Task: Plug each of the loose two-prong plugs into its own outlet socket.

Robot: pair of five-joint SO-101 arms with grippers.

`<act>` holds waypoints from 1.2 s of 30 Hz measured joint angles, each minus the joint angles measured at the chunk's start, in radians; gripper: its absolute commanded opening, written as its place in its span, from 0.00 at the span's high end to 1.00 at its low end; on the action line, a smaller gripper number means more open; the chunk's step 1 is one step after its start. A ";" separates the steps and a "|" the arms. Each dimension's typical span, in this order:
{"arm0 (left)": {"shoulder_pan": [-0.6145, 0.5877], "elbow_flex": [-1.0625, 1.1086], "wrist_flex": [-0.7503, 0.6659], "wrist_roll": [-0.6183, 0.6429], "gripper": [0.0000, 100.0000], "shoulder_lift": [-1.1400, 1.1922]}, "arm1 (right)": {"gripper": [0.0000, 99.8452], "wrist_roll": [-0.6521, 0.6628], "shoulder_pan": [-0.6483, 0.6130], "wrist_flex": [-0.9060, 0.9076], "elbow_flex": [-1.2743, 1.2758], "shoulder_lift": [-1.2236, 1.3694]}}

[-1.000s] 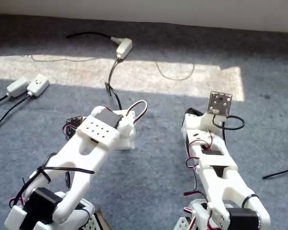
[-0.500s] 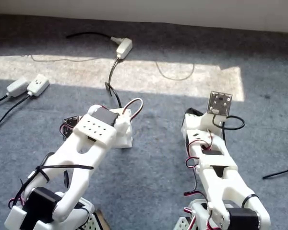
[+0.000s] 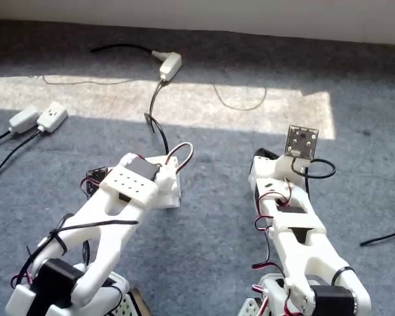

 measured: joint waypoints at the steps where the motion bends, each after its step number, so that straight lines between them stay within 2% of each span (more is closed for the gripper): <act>1: 0.000 0.011 -0.009 0.000 0.99 -0.002 | 0.99 0.000 0.000 0.000 0.000 0.000; 16: 0.005 0.083 -0.034 -0.002 0.99 -0.015 | 0.99 0.000 0.000 0.000 0.000 0.000; 32: 0.005 0.026 -0.028 0.002 0.99 -0.008 | 0.99 -0.006 0.000 0.000 0.000 0.000; 36: 0.002 0.023 -0.028 0.002 0.99 -0.075 | 0.99 -0.006 0.000 0.000 0.000 0.000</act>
